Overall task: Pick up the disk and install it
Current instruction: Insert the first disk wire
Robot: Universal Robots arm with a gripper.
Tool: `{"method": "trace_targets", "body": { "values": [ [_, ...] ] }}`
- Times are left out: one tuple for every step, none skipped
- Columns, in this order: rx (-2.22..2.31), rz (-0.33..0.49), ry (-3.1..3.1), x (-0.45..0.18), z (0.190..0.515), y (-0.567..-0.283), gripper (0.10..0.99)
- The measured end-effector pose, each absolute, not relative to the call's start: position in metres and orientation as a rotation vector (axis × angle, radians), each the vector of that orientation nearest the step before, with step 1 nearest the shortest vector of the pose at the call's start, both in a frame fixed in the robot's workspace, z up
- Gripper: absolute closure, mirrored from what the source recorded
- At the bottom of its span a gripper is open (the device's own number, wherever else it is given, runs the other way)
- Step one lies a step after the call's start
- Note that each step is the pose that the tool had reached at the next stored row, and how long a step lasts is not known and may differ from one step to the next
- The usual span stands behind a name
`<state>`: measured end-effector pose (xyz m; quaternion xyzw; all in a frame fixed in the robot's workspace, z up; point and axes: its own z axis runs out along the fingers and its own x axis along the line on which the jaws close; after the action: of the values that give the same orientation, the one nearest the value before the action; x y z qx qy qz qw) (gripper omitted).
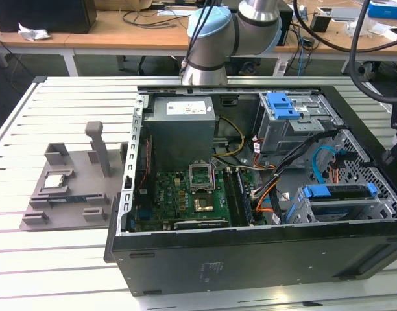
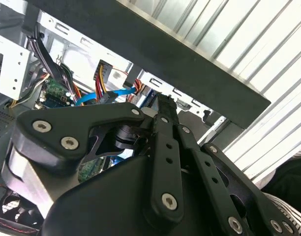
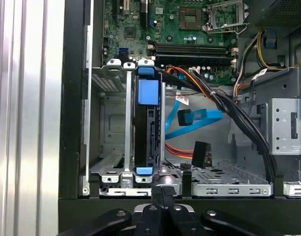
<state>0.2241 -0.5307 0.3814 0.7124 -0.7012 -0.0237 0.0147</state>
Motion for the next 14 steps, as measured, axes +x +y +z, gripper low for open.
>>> {"method": "trace_targets", "body": {
  "values": [
    [2.217, -0.073, -2.182, 0.225, 0.381, -0.529, 0.980],
    [2.217, -0.072, -2.182, 0.226, 0.381, -0.527, 0.980],
    [2.217, -0.072, -2.182, 0.226, 0.381, -0.526, 0.980],
    [2.216, -0.071, -2.182, 0.226, 0.381, -0.525, 0.980],
    [2.216, -0.071, -2.181, 0.227, 0.381, -0.524, 0.980],
    [2.216, -0.070, -2.181, 0.228, 0.381, -0.522, 0.980],
    [2.216, -0.070, -2.181, 0.228, 0.381, -0.521, 0.980],
    [2.215, -0.069, -2.181, 0.229, 0.381, -0.520, 0.980],
    [2.215, -0.068, -2.180, 0.230, 0.380, -0.518, 0.980],
    [2.215, -0.068, -2.180, 0.231, 0.380, -0.517, 0.980],
    [2.214, -0.067, -2.180, 0.231, 0.380, -0.516, 0.980],
    [2.214, -0.067, -2.180, 0.231, 0.380, -0.514, 0.980],
    [2.214, -0.066, -2.180, 0.231, 0.379, -0.513, 0.980],
    [2.214, -0.066, -2.179, 0.230, 0.379, -0.512, 0.980]
  ]
}}
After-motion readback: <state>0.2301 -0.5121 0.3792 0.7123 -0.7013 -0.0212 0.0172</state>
